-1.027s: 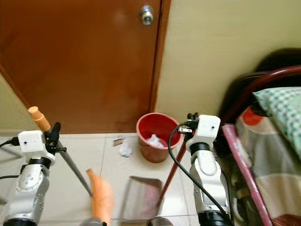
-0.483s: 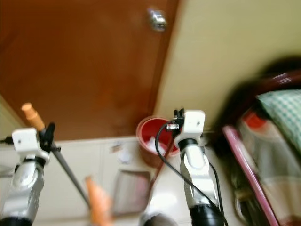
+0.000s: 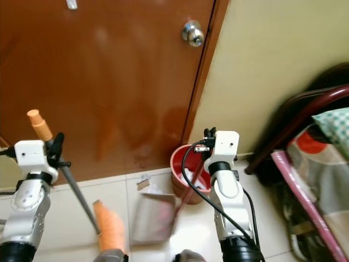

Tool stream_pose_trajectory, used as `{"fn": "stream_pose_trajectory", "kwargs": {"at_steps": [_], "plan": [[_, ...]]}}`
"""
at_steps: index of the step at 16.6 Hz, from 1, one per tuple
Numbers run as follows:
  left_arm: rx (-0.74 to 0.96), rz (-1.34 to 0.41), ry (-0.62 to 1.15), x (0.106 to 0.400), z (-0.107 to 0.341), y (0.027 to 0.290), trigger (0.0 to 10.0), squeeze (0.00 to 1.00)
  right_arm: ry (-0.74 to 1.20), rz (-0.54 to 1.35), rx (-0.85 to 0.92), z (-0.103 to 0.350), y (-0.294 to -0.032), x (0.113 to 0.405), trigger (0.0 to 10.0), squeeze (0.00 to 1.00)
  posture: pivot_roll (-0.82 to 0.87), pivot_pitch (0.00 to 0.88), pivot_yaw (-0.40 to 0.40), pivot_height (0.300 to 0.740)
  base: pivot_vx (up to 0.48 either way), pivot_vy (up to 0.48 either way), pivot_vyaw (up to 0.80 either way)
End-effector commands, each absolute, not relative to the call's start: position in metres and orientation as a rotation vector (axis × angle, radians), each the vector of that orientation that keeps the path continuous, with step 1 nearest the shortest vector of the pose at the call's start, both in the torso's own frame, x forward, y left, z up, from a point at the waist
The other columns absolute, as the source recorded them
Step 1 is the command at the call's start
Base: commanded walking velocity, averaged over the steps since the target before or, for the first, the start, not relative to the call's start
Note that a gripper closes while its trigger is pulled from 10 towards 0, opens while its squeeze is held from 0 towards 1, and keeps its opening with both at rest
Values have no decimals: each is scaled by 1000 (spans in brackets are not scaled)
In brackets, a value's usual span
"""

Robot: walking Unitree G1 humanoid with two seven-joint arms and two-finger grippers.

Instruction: Sweep floor

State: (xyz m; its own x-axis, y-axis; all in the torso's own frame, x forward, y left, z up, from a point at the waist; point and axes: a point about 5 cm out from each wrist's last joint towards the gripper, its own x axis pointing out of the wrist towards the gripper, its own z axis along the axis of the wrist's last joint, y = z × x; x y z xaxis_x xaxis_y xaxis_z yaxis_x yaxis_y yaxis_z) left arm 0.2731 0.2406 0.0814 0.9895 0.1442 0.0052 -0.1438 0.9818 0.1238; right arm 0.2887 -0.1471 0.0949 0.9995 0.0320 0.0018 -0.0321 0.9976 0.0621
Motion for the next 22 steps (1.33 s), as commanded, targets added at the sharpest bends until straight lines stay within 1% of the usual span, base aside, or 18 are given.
{"fn": "stream_pose_trajectory", "kwargs": {"at_steps": [1,2,4,5,6,10,11,12,14,16,18,20,21,22], "plan": [[279,103,-20,278,91,246,10000,0,12,-49,5,94,-164,287,10000,0,14,69,-8,740,0,0,0],[307,47,-32,285,92,241,10000,0,44,-104,13,90,-171,288,10000,0,13,74,-8,740,0,0,0],[370,18,-35,290,92,237,10000,0,77,-150,54,86,-177,288,10000,0,8,76,-8,740,0,0,0],[384,0,-50,300,96,233,10000,0,87,-155,58,85,-181,289,10000,0,1,80,-8,740,0,0,-425],[389,0,-61,307,100,231,10000,0,98,-161,61,85,-183,288,10000,0,-2,81,-8,740,0,0,-800],[389,0,-61,307,100,231,10000,0,98,-161,61,85,-183,288,10000,0,-2,81,-8,740,0,0,-800],[387,24,-105,324,114,227,10000,0,104,-164,64,85,-183,286,10000,0,-29,102,-12,740,0,0,-800],[367,51,-172,346,135,220,10000,0,110,-159,64,85,-182,283,10000,0,-37,105,-13,740,0,0,-800],[372,-18,-222,359,146,198,10000,0,121,-156,39,84,-183,280,10000,0,-43,107,-12,740,0,0,0],[382,-81,-241,364,151,182,10000,0,141,-178,5,82,-189,276,10000,0,-51,108,-12,740,0,0,0],[392,-225,-282,368,155,151,10000,0,168,-224,-19,77,-204,267,10000,0,-60,114,-9,740,0,0,0],[394,-302,-298,368,154,133,10000,0,179,-241,-36,76,-211,263,10000,0,-72,119,-8,740,0,0,0],[395,-386,-312,366,150,113,10000,0,184,-255,-46,76,-215,260,10000,0,-83,124,-6,740,0,0,0],[396,-413,-316,365,148,107,10000,0,184,-259,-48,77,-215,259,10000,0,-83,124,-6,740,0,0,0]]}}
